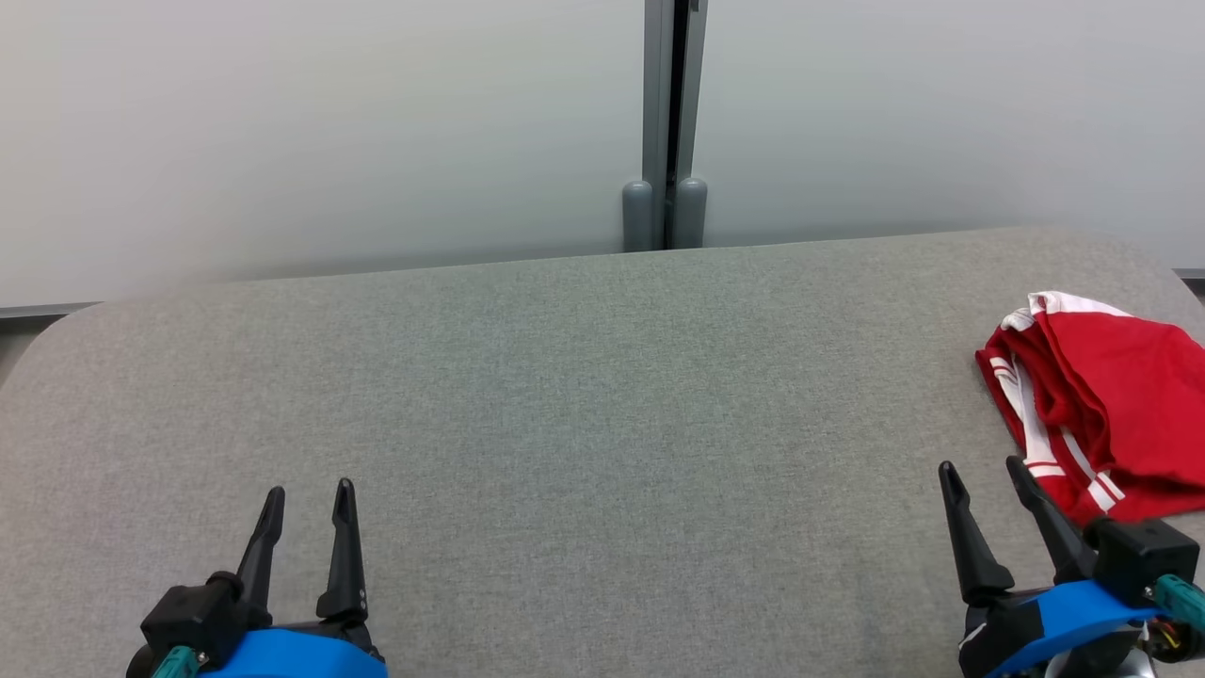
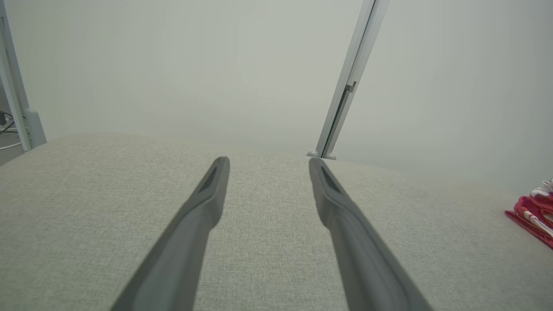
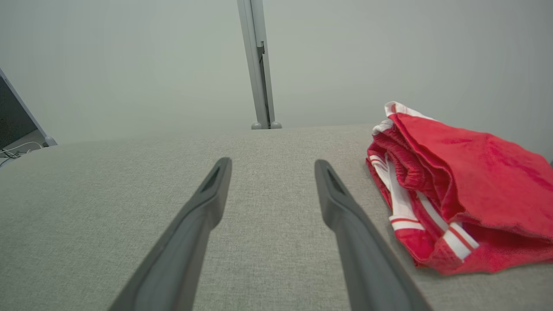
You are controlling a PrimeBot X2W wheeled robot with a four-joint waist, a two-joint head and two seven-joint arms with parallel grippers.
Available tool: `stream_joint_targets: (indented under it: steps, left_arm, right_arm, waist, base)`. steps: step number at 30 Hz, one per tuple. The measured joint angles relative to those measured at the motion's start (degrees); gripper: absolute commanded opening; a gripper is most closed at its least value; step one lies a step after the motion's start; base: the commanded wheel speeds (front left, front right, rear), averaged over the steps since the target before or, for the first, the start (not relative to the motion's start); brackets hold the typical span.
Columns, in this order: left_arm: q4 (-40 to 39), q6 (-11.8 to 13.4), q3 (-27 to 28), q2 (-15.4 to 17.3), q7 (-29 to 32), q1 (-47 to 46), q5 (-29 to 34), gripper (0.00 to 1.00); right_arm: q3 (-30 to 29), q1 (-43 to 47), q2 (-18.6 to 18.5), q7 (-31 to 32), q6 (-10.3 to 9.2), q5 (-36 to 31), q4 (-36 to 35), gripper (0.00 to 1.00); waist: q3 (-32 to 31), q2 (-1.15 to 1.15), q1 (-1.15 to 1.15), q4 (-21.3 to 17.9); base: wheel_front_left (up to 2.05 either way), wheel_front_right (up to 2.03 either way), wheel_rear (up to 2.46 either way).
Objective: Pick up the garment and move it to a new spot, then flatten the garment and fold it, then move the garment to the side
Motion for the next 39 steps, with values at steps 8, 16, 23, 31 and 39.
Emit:
stream_joint_targets:
  steps: [8, 16, 23, 31, 39]
  left_arm:
    - [0.87, -0.43, 0.62, -0.47, 0.00, 0.75, 0.40, 1.00]
    - [1.43, -0.77, 0.47, -1.29, 0.00, 0.75, 0.58, 1.00]
    - [1.94, -0.97, 0.48, -1.40, 0.00, 0.75, 0.58, 1.00]
    - [2.13, -0.99, 0.48, -1.46, 0.00, 0.75, 0.73, 1.00]
    - [5.37, -0.97, 0.25, -2.22, 0.73, 2.79, -0.30, 0.00]
  right_arm:
    - [0.11, -0.04, 0.78, 0.67, 0.00, -1.43, 0.07, 1.00]
    - [0.02, -1.01, 0.18, 1.18, 0.00, -1.57, 0.86, 1.00]
    - [0.29, -1.24, 0.25, 1.42, 0.00, -1.93, 1.16, 1.00]
    - [0.66, -1.26, 0.37, 1.38, 0.00, -1.66, 1.63, 1.00]
    - [0.86, 0.81, 1.26, 1.94, 0.00, -0.74, 5.42, 0.00]
  waist:
    - [-0.46, 0.00, 0.01, 0.16]
    - [-0.58, 0.00, 0.01, 0.69]
    - [-0.43, 0.00, 0.01, 0.92]
    - [-0.44, 0.00, 0.01, 0.71]
    - [-0.44, 0.00, 0.02, 0.73]
  base:
    - [0.00, 0.00, 0.00]
    - [0.00, 0.00, 0.00]
    - [0.00, 0.00, 0.00]
    - [0.00, 0.00, 0.00]
    - [0.00, 0.00, 0.00]
